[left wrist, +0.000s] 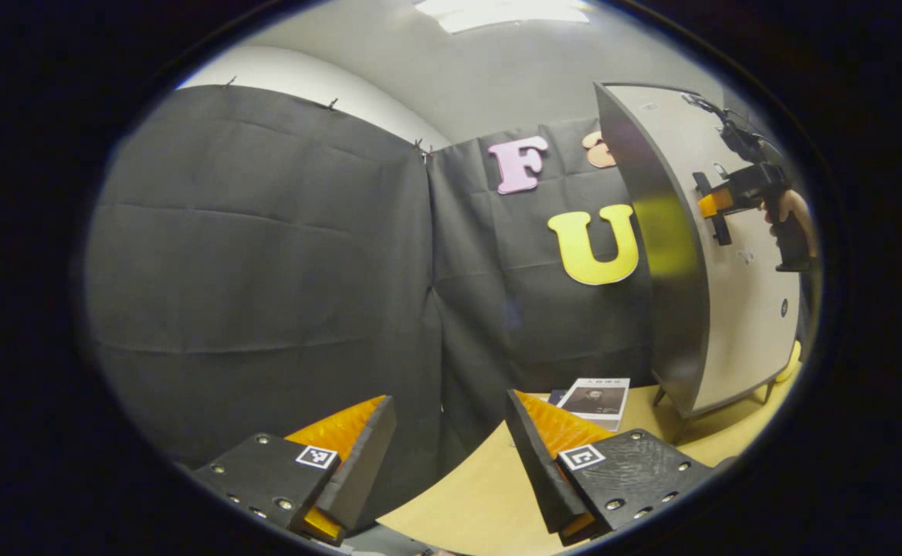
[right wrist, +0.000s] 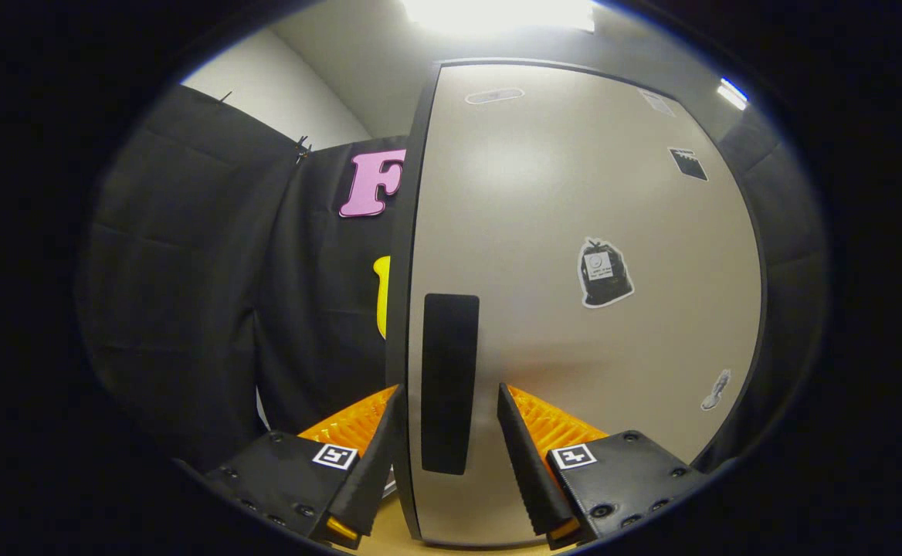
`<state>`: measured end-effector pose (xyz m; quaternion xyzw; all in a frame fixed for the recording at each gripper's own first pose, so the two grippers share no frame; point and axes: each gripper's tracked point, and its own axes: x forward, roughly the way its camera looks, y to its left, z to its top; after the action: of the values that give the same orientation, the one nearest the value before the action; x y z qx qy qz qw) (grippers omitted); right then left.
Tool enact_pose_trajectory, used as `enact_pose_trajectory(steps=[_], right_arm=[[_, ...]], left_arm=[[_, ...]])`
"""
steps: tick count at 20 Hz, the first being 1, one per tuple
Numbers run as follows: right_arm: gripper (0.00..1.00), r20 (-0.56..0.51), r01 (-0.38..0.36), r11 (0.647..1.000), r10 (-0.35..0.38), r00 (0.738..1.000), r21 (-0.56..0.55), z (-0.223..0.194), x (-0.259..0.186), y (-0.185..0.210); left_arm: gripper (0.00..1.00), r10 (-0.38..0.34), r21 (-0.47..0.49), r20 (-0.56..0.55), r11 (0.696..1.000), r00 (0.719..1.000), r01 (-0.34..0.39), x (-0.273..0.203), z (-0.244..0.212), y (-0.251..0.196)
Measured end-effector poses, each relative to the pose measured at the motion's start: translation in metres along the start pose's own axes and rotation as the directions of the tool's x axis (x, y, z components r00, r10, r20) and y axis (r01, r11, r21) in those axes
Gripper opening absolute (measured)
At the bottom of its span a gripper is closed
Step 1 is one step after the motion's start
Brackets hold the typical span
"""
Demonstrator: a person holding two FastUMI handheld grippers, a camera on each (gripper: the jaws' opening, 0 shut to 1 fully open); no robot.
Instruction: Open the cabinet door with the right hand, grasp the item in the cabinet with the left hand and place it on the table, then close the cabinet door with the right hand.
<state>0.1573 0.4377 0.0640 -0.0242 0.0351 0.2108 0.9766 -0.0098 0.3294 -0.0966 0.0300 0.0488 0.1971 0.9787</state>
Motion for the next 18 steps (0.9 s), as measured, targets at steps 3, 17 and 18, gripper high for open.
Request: enact_pose_trajectory(steps=[3, 17, 18], right_arm=[[0.43, -0.045, 0.013, 0.999, -0.011, 0.999, 0.035, -0.009, 0.007, 0.0], [0.07, -0.14, -0.144, 0.986, 0.154, 0.978, 0.079, -0.007, -0.017, 0.009], [0.05, -0.14, -0.16, 0.984, 0.17, 0.975, 0.08, -0.004, -0.021, 0.009]], left_arm=[[0.88, 0.0, -0.002, 0.003, 1.0, 1.0, 0.0, 0.002, 0.001, 0.003], [0.87, -0.096, -0.017, 0.05, 0.995, 0.994, 0.097, -0.002, 0.02, -0.041], [0.86, -0.1, -0.016, 0.058, 0.995, 0.993, 0.101, -0.005, 0.025, -0.045]])
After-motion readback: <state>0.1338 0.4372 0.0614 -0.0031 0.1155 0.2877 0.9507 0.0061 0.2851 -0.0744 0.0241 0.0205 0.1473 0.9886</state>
